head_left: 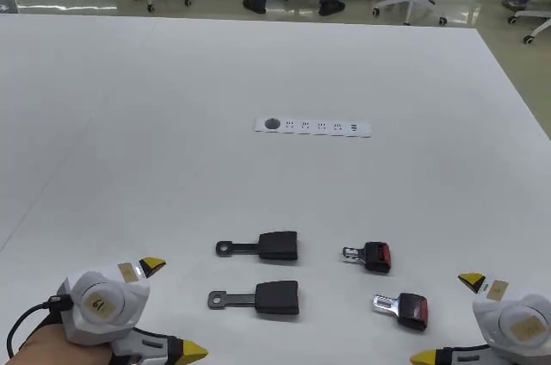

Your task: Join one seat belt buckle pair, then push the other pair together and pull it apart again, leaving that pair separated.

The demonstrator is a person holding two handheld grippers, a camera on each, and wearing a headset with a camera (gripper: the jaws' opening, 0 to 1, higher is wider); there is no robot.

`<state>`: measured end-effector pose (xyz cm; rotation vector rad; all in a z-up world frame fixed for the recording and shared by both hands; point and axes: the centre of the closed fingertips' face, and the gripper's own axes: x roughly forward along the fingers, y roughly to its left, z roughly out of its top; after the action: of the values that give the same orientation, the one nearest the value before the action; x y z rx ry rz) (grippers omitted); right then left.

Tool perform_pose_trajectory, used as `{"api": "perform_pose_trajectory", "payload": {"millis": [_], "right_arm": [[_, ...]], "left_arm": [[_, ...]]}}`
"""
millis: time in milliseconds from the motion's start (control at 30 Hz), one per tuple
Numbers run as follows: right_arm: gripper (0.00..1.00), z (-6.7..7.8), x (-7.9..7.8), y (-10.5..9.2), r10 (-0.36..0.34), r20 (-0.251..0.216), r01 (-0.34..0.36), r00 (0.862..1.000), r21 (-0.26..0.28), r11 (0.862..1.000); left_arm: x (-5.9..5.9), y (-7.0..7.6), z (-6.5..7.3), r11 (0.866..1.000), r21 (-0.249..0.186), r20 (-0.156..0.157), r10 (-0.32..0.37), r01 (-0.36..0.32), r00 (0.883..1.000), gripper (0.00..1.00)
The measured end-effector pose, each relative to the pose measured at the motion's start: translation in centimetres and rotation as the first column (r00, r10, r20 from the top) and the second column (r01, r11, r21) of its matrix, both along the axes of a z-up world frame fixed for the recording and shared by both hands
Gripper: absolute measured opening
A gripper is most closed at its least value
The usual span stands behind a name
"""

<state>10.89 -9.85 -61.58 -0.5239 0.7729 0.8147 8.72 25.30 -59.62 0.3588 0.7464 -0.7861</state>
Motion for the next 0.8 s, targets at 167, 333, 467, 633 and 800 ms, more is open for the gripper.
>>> {"api": "perform_pose_trajectory", "payload": {"millis": [167,333,467,633,800], "right_arm": [[0.9,-0.17,-0.23,-0.19,-0.002,-0.008,0.002,1.0,-0.004,1.0],[0.9,-0.14,-0.31,-0.13,-0.002,-0.011,0.002,1.0,-0.003,1.0],[0.89,-0.24,-0.33,-0.1,-0.002,-0.014,0.002,1.0,-0.001,1.0],[0.89,-0.01,-0.43,0.03,0.002,-0.014,-0.002,1.0,-0.005,1.0],[0.89,0.08,-0.44,0.1,0.004,-0.011,-0.004,1.0,-0.005,1.0]], "left_arm": [[0.11,-0.5,0.39,1.0,0.013,0.004,-0.005,0.005,1.0,0.96],[0.02,-0.39,0.46,1.0,0.013,-0.001,0.0,0.0,1.0,0.94],[-0.08,-0.36,0.47,1.0,0.015,-0.013,0.017,-0.016,1.0,0.94],[-0.11,-0.01,0.3,1.0,0.023,-0.015,0.021,-0.021,1.0,0.92],[-0.16,0.31,-0.08,0.999,0.024,-0.019,0.022,-0.022,1.0,0.93]]}}
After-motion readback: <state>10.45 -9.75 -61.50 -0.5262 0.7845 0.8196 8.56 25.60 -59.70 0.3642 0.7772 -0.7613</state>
